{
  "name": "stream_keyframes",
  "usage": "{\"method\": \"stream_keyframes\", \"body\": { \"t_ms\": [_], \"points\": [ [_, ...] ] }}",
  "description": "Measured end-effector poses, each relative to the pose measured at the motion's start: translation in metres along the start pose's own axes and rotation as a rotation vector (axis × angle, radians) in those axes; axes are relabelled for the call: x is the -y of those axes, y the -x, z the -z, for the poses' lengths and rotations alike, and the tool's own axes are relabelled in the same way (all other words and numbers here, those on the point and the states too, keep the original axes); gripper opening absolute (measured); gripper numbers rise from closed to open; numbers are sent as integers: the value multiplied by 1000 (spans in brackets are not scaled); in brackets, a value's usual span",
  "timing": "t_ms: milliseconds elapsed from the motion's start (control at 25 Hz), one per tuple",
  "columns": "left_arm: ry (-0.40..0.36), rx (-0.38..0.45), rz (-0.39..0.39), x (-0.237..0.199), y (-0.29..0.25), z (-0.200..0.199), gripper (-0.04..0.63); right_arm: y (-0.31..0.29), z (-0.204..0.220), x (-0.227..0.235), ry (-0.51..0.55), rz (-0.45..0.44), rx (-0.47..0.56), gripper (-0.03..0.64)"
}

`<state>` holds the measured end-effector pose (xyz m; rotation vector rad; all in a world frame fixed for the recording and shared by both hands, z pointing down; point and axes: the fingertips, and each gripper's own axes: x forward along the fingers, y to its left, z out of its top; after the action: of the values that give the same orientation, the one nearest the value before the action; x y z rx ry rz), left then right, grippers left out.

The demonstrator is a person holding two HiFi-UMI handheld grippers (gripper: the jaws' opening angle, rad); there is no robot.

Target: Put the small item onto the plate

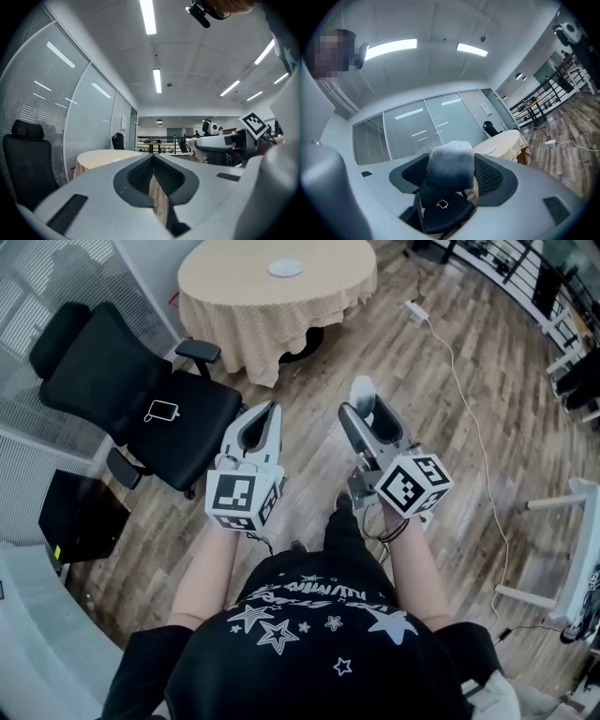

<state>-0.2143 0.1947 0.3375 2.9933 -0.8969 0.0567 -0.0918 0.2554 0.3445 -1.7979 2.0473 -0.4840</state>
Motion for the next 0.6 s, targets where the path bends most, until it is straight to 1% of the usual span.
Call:
{"method": "stream_keyframes", "body": {
  "t_ms": [200, 400, 600],
  "points": [
    [1, -15, -43, -22, -35, 0, 0, -32, -10, 22, 6, -26, -17, 299],
    [17, -37, -79, -30, -82, 1, 0, -62, -21, 63, -3, -46, -55, 299],
    [21, -72, -158, -35, -125, 7, 0, -90, -37, 110, -17, -66, -90, 299]
  ]
}}
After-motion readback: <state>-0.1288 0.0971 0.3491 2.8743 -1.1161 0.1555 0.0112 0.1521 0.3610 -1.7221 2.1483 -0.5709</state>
